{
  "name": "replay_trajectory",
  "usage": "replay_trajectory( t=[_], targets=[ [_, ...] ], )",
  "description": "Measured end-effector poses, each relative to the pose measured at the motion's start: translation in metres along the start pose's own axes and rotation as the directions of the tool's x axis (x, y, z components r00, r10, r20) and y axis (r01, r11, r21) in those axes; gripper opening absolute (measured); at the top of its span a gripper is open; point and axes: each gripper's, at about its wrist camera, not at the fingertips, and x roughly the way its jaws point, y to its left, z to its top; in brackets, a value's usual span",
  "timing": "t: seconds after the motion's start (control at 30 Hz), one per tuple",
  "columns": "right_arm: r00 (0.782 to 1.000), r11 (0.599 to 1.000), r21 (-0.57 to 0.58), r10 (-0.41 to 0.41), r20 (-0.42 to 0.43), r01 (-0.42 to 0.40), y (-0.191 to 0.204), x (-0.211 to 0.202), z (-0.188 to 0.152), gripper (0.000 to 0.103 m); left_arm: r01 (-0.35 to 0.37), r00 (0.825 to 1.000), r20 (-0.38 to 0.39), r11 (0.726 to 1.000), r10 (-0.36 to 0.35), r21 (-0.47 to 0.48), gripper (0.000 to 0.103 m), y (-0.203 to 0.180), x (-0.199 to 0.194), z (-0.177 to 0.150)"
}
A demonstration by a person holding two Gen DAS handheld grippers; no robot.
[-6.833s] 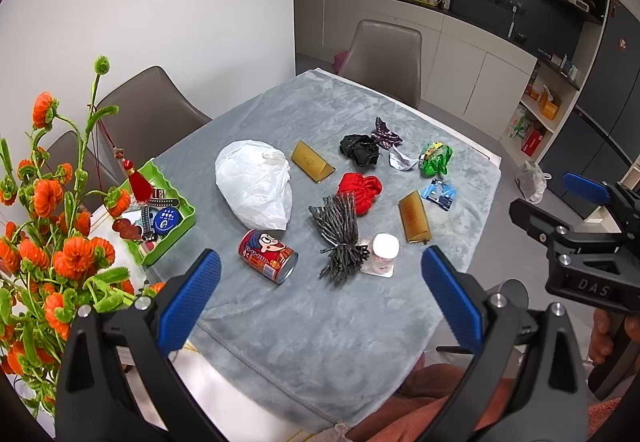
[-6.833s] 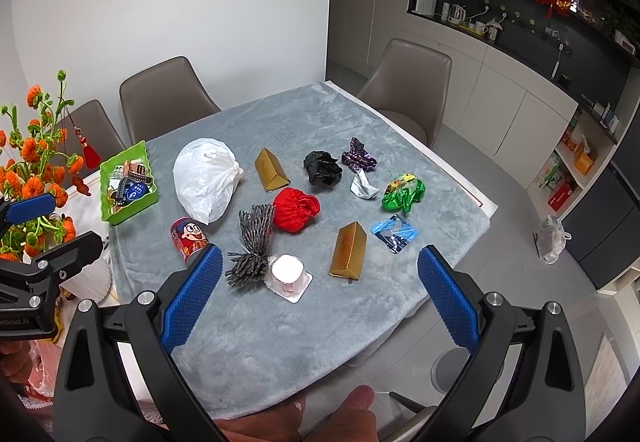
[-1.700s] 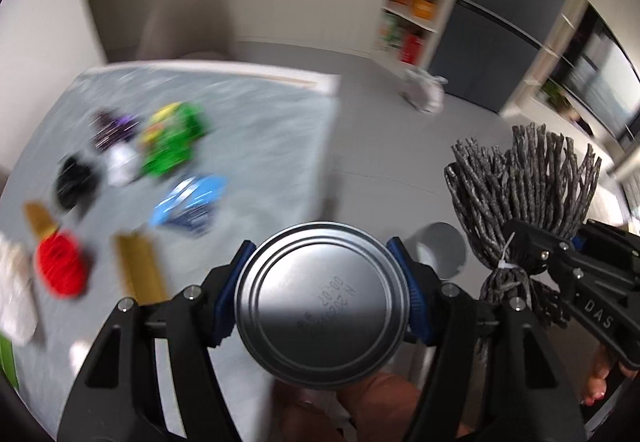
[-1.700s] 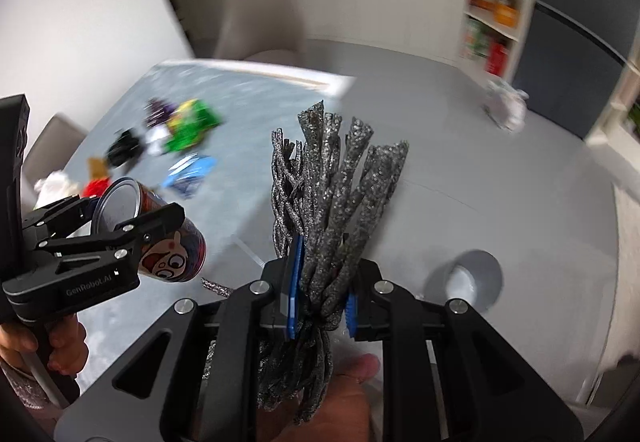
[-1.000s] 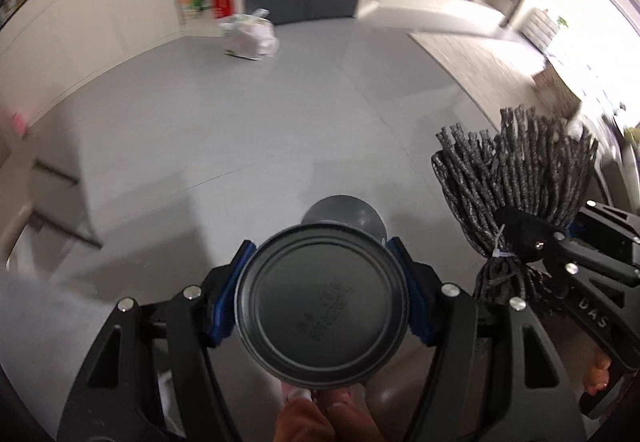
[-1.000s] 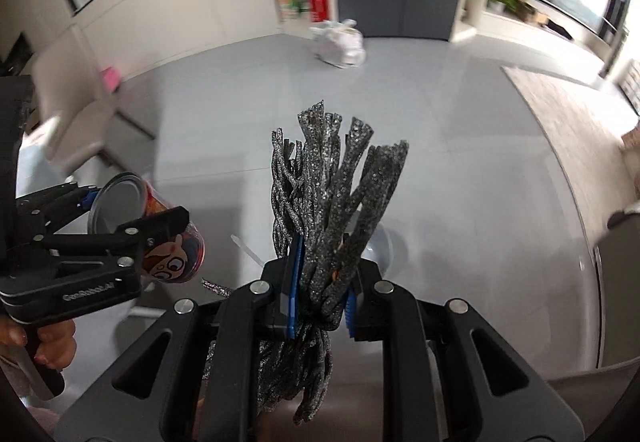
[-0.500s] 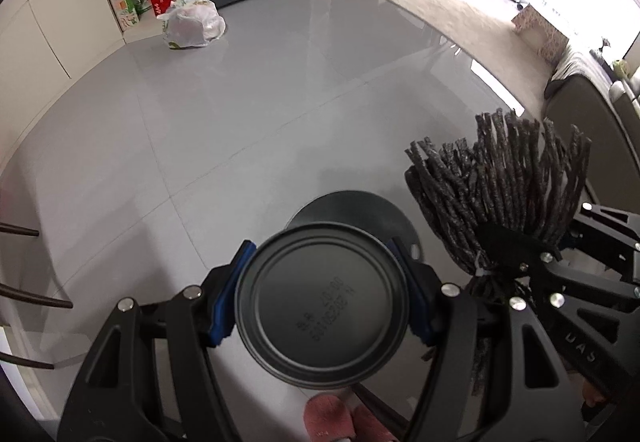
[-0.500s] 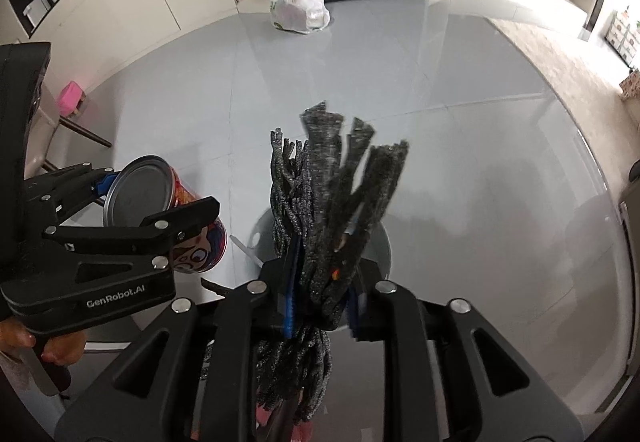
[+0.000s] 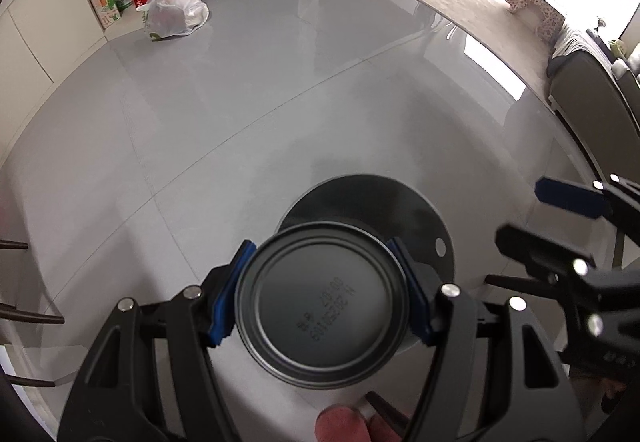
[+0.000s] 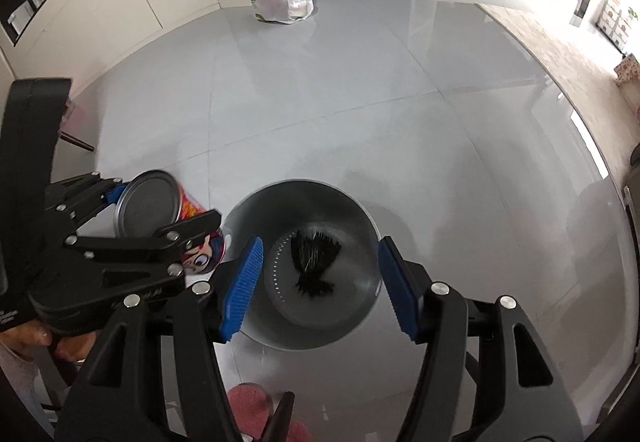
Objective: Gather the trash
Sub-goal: 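Open the right tool over the bin while the left tool releases the can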
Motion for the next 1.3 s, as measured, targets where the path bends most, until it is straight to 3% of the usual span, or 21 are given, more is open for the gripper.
replay_trajectory(
  t=[0.13, 0.2, 0.3, 0.87, 1.03, 1.3],
  targets=[
    [1.0, 1.0, 0.018, -0.025, -0.004, 0.025, -0.007, 0.002, 0.002, 0.058, 0.025, 1.0, -0.004, 1.0, -0.025, 0.01, 0.068, -0.006, 0.012, 0.006],
    [0.999, 0.999, 0.031, -0.032, -0.004, 0.032, -0.011, 0.001, 0.001, 0.058, 0.014, 1.0, 0.001, 0.999, -0.014, 0.031, 0.076, -0.012, 0.015, 0.009],
    [0.999, 0.998, 0.04, -0.049, -0.001, 0.049, -0.017, 0.001, 0.0, 0.058, 0.023, 1.0, -0.002, 0.999, -0.023, 0.028, 0.078, -0.015, 0.017, 0.012],
    [0.998, 0.997, 0.043, -0.063, 0.002, 0.063, -0.02, -0.012, 0.0, 0.058, 0.008, 1.0, -0.009, 0.999, -0.007, 0.04, 0.078, -0.017, 0.001, 0.003],
    [0.998, 0.997, 0.029, -0.067, 0.007, 0.066, -0.011, -0.038, 0.009, 0.058, 0.006, 1.0, -0.008, 1.0, -0.006, 0.017, 0.078, -0.016, -0.03, 0.005],
    [0.997, 0.998, -0.023, -0.063, 0.037, 0.064, 0.017, -0.113, 0.037, 0.058, -0.018, 1.0, 0.013, 1.0, 0.018, -0.016, 0.078, -0.015, -0.132, 0.005]
  ],
)
